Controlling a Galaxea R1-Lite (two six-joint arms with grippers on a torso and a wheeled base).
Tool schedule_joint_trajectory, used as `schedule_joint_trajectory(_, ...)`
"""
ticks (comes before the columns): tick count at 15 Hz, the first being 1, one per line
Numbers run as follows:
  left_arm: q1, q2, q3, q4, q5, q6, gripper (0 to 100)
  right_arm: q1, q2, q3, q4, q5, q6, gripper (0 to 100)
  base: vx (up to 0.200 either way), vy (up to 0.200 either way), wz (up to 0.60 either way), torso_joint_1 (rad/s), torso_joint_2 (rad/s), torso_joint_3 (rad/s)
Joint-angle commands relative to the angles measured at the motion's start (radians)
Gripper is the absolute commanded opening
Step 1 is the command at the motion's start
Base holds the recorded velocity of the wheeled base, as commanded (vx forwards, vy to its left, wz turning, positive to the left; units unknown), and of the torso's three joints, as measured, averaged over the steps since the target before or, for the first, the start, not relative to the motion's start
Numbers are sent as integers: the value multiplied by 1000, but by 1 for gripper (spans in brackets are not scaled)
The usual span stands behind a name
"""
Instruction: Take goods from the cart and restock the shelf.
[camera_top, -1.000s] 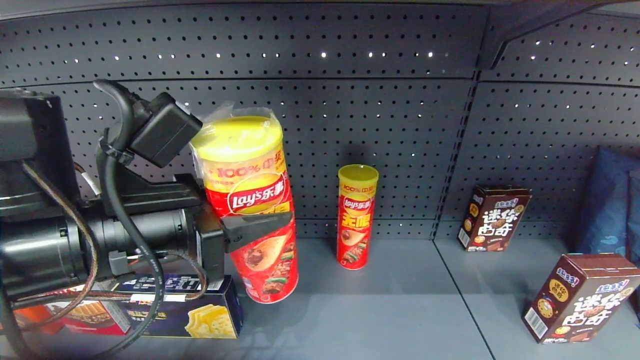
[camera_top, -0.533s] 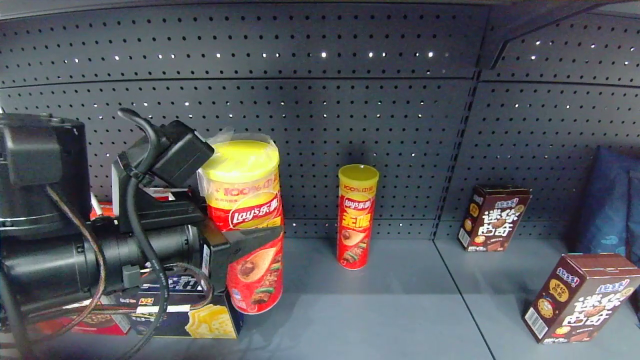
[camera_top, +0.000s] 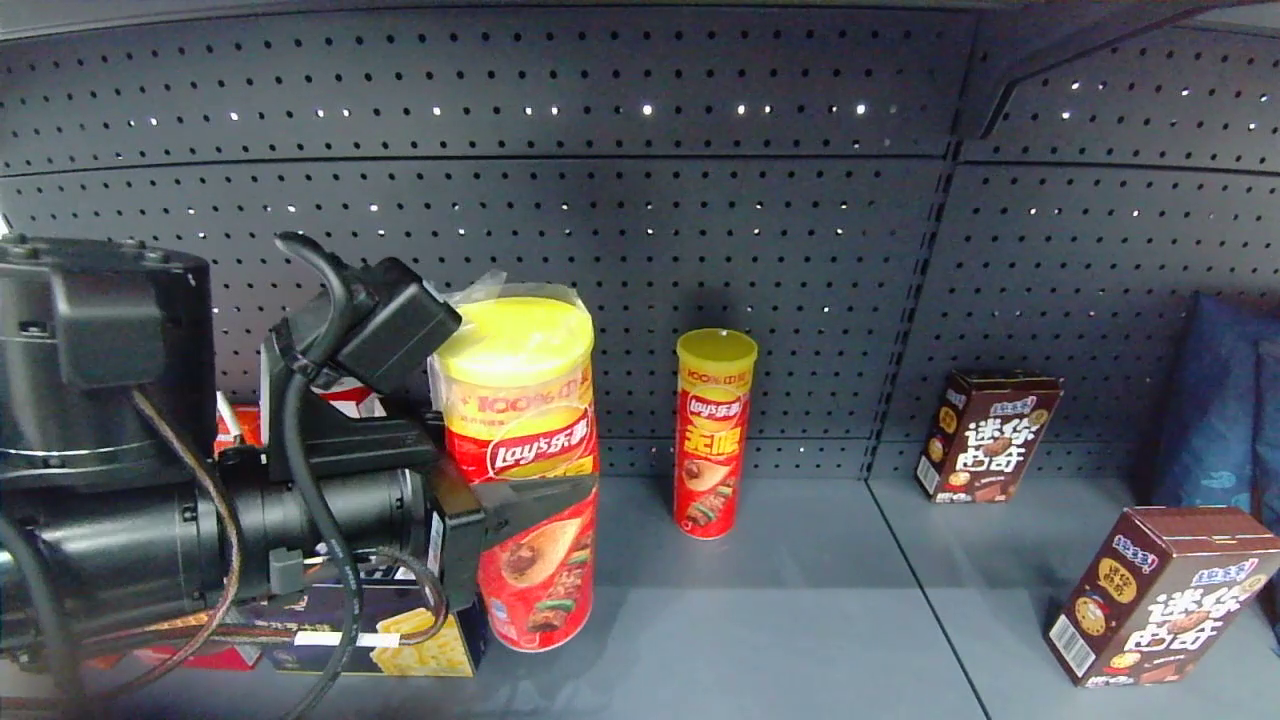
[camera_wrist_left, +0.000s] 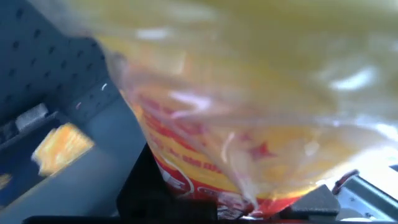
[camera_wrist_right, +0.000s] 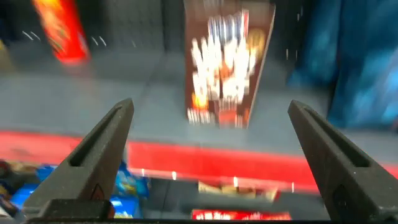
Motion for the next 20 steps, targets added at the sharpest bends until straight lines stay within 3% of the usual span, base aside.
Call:
schedule_joint_trajectory(1, -1, 17, -15, -22, -4, 0, 0, 65, 311, -320, 135, 140, -75, 100, 0, 0, 0, 0, 0, 0)
schedule_joint_trajectory(3, 10, 15, -15, -22, -4, -2, 0, 78, 432, -400, 164, 171, -98, 100, 0, 0, 0, 0, 0, 0)
schedule_joint_trajectory(5, 12, 14, -16, -29, -4, -23, 0, 200, 601, -479, 145, 168, -124, 100, 0, 0, 0, 0, 0, 0)
schedule_joint_trajectory(10, 10, 14, -16, -30, -4, -33, 0, 319, 916, -499, -118, 218, -145, 100, 0, 0, 0, 0, 0, 0)
schedule_joint_trajectory(12, 10, 14, -13, -30, -4, -34, 0, 335, 992, -513, -135, 293, -147, 100, 0, 0, 0, 0, 0, 0)
schedule_joint_trajectory(17, 10, 18, -7, -30, -6, -34, 0, 404, 1121, -548, -159, 296, -157, 100, 0, 0, 0, 0, 0, 0)
schedule_joint_trajectory(20, 1, 25, -1, -32, -8, -34, 0, 406, 1224, -602, -199, 365, -157, 100, 0, 0, 0, 0, 0, 0)
